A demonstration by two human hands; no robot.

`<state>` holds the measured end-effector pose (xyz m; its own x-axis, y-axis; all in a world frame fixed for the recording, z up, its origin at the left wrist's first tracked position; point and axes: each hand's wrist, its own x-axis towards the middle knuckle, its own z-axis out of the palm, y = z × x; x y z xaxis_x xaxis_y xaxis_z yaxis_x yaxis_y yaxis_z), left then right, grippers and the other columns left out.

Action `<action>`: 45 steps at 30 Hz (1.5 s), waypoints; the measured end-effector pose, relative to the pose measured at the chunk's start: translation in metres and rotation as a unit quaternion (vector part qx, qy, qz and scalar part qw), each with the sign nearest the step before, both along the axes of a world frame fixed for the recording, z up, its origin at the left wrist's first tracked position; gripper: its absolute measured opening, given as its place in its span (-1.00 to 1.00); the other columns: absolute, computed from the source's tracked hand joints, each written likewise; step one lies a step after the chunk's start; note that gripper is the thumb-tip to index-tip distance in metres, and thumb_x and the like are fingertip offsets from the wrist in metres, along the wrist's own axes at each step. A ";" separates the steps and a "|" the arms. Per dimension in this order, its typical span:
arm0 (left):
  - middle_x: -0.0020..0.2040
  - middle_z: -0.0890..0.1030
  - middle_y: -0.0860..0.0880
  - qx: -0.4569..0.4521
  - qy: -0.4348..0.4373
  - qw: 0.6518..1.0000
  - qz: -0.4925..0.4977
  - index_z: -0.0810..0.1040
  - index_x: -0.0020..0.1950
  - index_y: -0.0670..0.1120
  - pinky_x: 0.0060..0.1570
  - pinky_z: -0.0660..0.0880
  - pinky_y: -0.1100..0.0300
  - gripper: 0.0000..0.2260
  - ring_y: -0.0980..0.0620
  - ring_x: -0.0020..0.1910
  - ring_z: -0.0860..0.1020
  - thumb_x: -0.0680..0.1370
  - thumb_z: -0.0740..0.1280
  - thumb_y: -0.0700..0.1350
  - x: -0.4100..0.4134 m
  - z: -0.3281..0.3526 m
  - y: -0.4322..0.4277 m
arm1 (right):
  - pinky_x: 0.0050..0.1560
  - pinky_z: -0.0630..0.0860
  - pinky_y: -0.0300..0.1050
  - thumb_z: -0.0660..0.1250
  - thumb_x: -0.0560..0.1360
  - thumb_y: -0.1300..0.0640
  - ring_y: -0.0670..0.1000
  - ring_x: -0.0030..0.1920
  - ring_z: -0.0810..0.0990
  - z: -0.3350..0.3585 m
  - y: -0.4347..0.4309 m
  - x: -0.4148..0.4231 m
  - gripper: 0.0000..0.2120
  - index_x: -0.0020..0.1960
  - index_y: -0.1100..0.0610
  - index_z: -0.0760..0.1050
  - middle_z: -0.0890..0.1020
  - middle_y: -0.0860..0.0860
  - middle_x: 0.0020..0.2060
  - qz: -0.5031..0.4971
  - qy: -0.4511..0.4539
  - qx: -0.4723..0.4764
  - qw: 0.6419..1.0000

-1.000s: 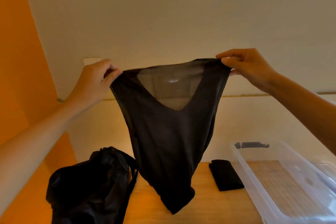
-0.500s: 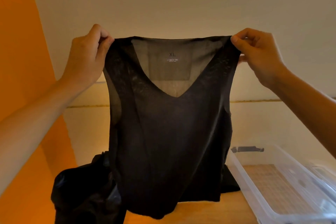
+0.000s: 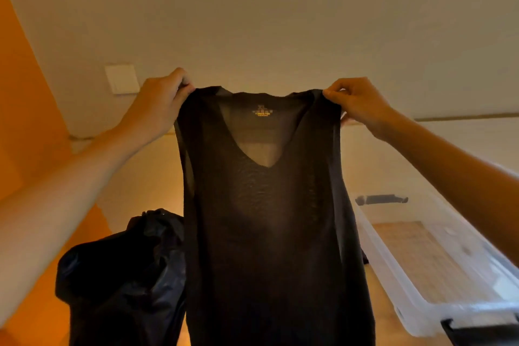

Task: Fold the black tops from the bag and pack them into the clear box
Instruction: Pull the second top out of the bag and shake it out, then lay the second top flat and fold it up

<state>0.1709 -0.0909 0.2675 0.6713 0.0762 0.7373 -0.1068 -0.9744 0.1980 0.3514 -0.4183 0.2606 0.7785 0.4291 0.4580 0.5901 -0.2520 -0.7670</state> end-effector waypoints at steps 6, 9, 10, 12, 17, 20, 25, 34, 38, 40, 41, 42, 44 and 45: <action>-0.24 0.52 -0.07 0.007 0.176 0.983 0.056 0.43 -0.01 -0.16 -0.32 0.38 0.05 -0.83 -0.06 -0.28 0.50 0.73 0.18 -0.12 0.078 -0.136 0.011 | -0.41 0.60 -0.23 0.30 0.67 0.11 0.07 -0.27 0.67 -0.134 0.057 0.070 -0.84 0.07 0.21 0.58 0.63 0.15 -0.04 -0.031 0.076 -0.211 0.974; -0.26 0.50 -0.12 0.019 0.237 0.969 0.061 0.40 -0.04 -0.15 -0.35 0.32 0.05 -0.83 -0.10 -0.32 0.48 0.73 0.18 -0.15 0.102 -0.210 0.018 | -0.31 0.63 -0.19 0.28 0.68 0.12 0.07 -0.31 0.65 -0.202 0.084 0.091 -0.79 0.11 0.26 0.60 0.66 0.18 -0.05 -0.056 0.075 -0.290 0.952; -0.27 0.49 -0.12 0.017 0.258 0.964 0.064 0.39 -0.05 -0.14 -0.35 0.30 0.06 -0.84 -0.10 -0.34 0.46 0.73 0.19 -0.16 0.108 -0.232 0.021 | -0.18 0.66 -0.11 0.27 0.68 0.11 0.09 -0.27 0.66 -0.224 0.091 0.098 -0.76 0.09 0.27 0.62 0.69 0.19 -0.08 -0.062 0.077 -0.315 0.944; -0.28 0.47 -0.11 0.008 0.291 0.953 0.082 0.37 -0.04 -0.13 -0.37 0.27 0.06 -0.86 -0.05 -0.38 0.40 0.72 0.21 -0.20 0.118 -0.271 0.026 | -0.02 0.68 0.03 0.27 0.68 0.07 0.12 -0.20 0.70 -0.262 0.099 0.107 -0.72 0.03 0.25 0.64 0.70 0.19 -0.16 -0.079 0.086 -0.348 0.930; -0.28 0.45 -0.07 -0.026 0.319 0.938 0.129 0.35 -0.03 -0.12 -0.42 0.26 0.09 -0.87 -0.02 -0.37 0.41 0.68 0.22 -0.29 0.136 -0.337 0.039 | -0.24 0.55 -0.04 0.23 0.70 0.03 0.05 -0.28 0.58 -0.328 0.097 0.131 -0.71 -0.02 0.21 0.58 0.61 0.10 -0.24 -0.135 0.109 -0.368 0.913; -0.21 0.51 -0.12 -0.067 0.317 0.934 0.150 0.37 -0.03 -0.13 -0.37 0.35 0.02 -0.89 -0.12 -0.29 0.49 0.69 0.20 -0.27 0.145 -0.359 0.049 | -0.23 0.49 -0.05 0.21 0.70 0.06 0.06 -0.25 0.55 -0.349 0.095 0.141 -0.74 0.04 0.21 0.58 0.62 0.12 -0.17 -0.159 0.125 -0.339 0.919; 0.39 0.31 -0.24 -0.214 0.303 0.913 0.170 0.34 0.41 -0.19 0.09 0.50 -0.07 -0.71 -0.28 0.21 0.49 0.74 0.12 -0.08 0.146 -0.374 0.034 | 0.06 0.55 0.08 0.19 0.71 0.03 0.19 0.09 0.61 -0.368 0.099 0.130 -0.69 0.40 0.11 0.43 0.66 0.18 0.13 -0.169 0.084 -0.296 0.936; 0.66 -0.28 -0.10 0.006 0.451 0.883 0.129 -0.14 0.68 0.08 0.61 -0.23 -0.09 -0.28 -0.12 0.62 -0.33 0.59 -0.26 0.40 0.042 -0.404 -0.071 | 0.61 -0.31 0.11 -0.30 0.61 -0.37 0.11 0.64 -0.19 -0.397 0.075 0.000 -0.27 0.67 -0.05 0.02 -0.01 0.10 0.66 -0.045 -0.087 -0.496 0.862; 0.68 -0.20 -0.11 -0.008 0.394 0.911 0.123 -0.11 0.68 0.06 0.62 -0.14 -0.09 -0.31 -0.11 0.64 -0.27 0.62 -0.17 0.37 -0.021 -0.407 -0.096 | 0.61 -0.29 0.09 -0.33 0.60 -0.39 0.10 0.64 -0.23 -0.395 0.033 -0.071 -0.25 0.67 -0.02 -0.10 -0.09 0.10 0.65 -0.057 -0.068 -0.492 0.866; 0.68 -0.17 -0.09 -0.015 0.404 0.908 0.108 -0.08 0.68 0.07 0.62 -0.08 -0.09 -0.31 -0.09 0.65 -0.23 0.63 -0.18 0.39 -0.059 -0.415 -0.108 | 0.61 -0.30 0.08 -0.44 0.55 -0.42 0.08 0.62 -0.30 -0.404 0.005 -0.104 -0.23 0.64 -0.06 -0.25 -0.19 0.06 0.64 -0.050 -0.039 -0.514 0.855; 0.68 -0.16 -0.09 -0.015 0.416 0.903 0.103 -0.07 0.68 0.08 0.62 -0.05 -0.10 -0.30 -0.09 0.66 -0.20 0.62 -0.20 0.41 -0.073 -0.420 -0.111 | 0.60 -0.31 0.07 -0.49 0.51 -0.43 0.07 0.61 -0.34 -0.408 -0.007 -0.116 -0.23 0.63 -0.08 -0.30 -0.22 0.05 0.64 -0.050 -0.025 -0.522 0.851; 0.68 -0.14 -0.08 -0.014 0.425 0.900 0.100 -0.05 0.68 0.09 0.62 -0.03 -0.10 -0.29 -0.10 0.66 -0.17 0.61 -0.23 0.42 -0.085 -0.423 -0.113 | 0.59 -0.32 0.06 -0.51 0.50 -0.44 0.06 0.60 -0.37 -0.413 -0.018 -0.124 -0.22 0.62 -0.10 -0.34 -0.26 0.03 0.63 -0.052 -0.013 -0.525 0.850; 0.68 -0.15 -0.07 -0.021 0.424 0.900 0.101 -0.07 0.68 0.11 0.62 -0.07 -0.06 -0.28 -0.08 0.66 -0.16 0.59 -0.27 0.43 -0.095 -0.423 -0.112 | 0.60 -0.31 0.06 -0.50 0.48 -0.43 0.04 0.59 -0.40 -0.419 -0.031 -0.128 -0.24 0.61 -0.13 -0.37 -0.31 0.00 0.62 -0.057 0.009 -0.518 0.853; 0.68 -0.16 -0.07 -0.023 0.420 0.902 0.101 -0.08 0.68 0.11 0.62 -0.09 -0.03 -0.27 -0.07 0.66 -0.17 0.58 -0.28 0.43 -0.098 -0.421 -0.110 | 0.60 -0.30 0.06 -0.49 0.48 -0.43 0.02 0.59 -0.40 -0.420 -0.035 -0.127 -0.24 0.61 -0.15 -0.38 -0.30 -0.01 0.63 -0.058 0.010 -0.513 0.856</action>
